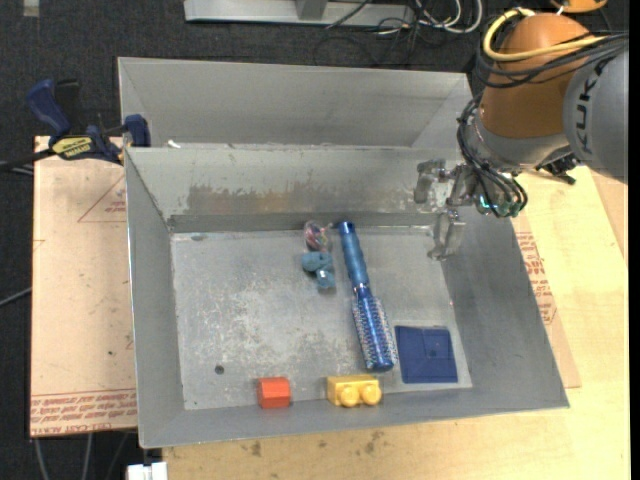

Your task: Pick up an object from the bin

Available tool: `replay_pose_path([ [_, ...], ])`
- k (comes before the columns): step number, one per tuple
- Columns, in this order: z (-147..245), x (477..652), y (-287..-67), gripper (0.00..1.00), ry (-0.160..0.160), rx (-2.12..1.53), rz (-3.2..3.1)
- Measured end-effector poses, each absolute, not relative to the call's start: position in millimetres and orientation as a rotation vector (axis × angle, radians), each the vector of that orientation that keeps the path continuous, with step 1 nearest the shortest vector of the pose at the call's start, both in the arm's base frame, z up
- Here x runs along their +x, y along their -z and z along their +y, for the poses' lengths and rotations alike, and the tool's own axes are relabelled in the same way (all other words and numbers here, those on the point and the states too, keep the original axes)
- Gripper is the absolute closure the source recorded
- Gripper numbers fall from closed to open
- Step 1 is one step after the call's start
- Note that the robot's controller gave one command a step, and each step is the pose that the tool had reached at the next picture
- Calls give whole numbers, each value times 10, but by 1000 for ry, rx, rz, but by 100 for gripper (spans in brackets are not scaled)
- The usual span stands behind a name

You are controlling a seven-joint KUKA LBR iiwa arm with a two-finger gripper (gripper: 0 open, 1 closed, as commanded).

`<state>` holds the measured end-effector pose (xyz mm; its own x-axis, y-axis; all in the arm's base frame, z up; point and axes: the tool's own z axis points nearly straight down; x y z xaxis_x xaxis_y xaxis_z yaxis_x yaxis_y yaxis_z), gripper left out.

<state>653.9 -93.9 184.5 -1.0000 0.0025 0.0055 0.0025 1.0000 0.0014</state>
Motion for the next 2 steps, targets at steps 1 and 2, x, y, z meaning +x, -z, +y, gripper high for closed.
replay_pose_path([
  [1,58,6557,-722,0,2,517,-3112],
  [2,93,6008,-1005,0,2,1395,-2817],
])
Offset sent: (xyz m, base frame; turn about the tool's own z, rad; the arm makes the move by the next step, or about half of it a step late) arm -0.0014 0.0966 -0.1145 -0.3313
